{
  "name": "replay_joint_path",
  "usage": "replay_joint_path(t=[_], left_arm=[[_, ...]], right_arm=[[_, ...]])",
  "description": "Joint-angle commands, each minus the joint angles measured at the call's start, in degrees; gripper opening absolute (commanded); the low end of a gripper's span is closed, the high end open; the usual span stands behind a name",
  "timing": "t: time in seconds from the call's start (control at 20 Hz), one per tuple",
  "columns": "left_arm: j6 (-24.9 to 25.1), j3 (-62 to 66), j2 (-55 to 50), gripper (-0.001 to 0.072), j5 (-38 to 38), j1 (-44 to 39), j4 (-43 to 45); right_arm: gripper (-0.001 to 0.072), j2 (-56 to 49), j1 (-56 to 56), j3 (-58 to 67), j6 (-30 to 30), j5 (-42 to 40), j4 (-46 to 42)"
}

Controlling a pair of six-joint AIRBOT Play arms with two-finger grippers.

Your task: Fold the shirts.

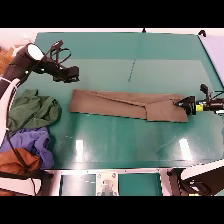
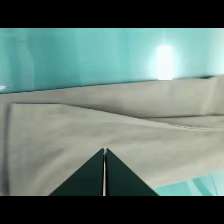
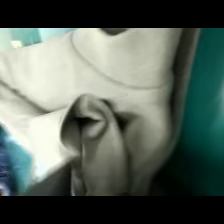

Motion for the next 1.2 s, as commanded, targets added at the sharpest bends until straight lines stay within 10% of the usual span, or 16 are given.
replay_joint_path(t=[0.0, 0.05, 0.6, 1.15], left_arm=[[0.3, 0.1, 0.0, 0.0031, 0.5, -1.6, -1.6], [0.5, 0.1, 0.0, 0.0032, 0.7, -2.2, -2.1], [7.9, 1.8, -16.2, 0.0031, 24.0, -28.9, -10.3], [8.2, 13.8, -27.6, 0.0031, 24.4, -34.8, -15.0]], right_arm=[[0.0105, 0.0, 1.2, 0.7, -0.6, 0.7, 0.9], [0.0021, 0.0, 1.2, 0.9, -0.8, 0.7, 0.9], [0.0020, 7.6, 8.1, 16.2, 7.8, 11.1, 1.1], [0.0020, 24.5, 25.8, 30.4, 15.6, 15.5, 1.1]])
